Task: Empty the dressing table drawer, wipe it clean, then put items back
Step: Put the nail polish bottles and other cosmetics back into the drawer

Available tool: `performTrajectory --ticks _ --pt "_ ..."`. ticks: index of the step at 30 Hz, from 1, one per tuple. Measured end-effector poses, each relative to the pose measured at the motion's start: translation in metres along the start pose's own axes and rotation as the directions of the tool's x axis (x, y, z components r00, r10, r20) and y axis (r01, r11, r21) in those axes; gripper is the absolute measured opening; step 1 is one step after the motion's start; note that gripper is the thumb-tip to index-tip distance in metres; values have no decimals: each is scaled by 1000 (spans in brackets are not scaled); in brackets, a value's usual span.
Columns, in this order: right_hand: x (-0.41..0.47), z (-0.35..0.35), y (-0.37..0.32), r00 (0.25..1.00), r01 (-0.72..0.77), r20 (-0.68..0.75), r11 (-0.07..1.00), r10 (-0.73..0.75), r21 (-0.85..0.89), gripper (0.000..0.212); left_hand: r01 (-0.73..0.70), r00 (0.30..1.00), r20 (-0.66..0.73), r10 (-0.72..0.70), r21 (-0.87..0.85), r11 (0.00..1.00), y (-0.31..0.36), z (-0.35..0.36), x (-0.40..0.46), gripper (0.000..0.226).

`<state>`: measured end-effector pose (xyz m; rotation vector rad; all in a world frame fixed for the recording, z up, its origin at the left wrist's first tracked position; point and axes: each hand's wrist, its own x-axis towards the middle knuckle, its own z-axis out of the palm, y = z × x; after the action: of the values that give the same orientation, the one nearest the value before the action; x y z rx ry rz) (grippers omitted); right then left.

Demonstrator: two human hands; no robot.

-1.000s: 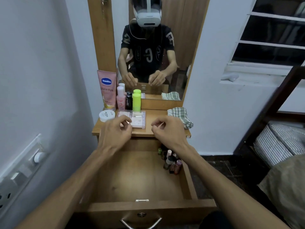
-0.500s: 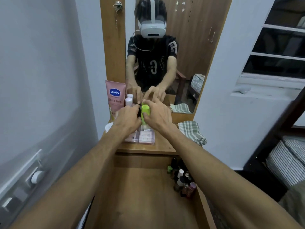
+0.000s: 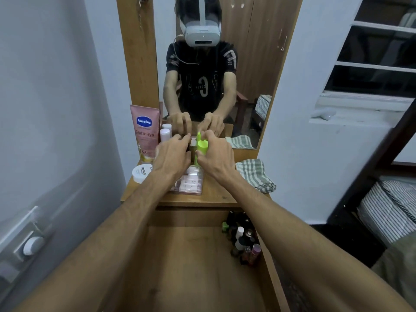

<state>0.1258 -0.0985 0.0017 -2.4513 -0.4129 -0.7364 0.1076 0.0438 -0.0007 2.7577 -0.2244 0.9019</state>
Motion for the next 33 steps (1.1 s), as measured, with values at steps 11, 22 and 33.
performTrajectory --ticks 11,22,33 --pt "-13 -23 45 993 -68 -98 998 68 -1 45 -93 985 160 59 214 972 22 9 1 33" --pt "-17 -41 43 978 -60 -196 996 71 63 41 -33 991 -134 25 -55 998 33 -2 8 20" --pt "-68 -103 41 968 -135 -190 978 165 158 23 -100 985 -166 37 -387 917 69 -39 -58 11"
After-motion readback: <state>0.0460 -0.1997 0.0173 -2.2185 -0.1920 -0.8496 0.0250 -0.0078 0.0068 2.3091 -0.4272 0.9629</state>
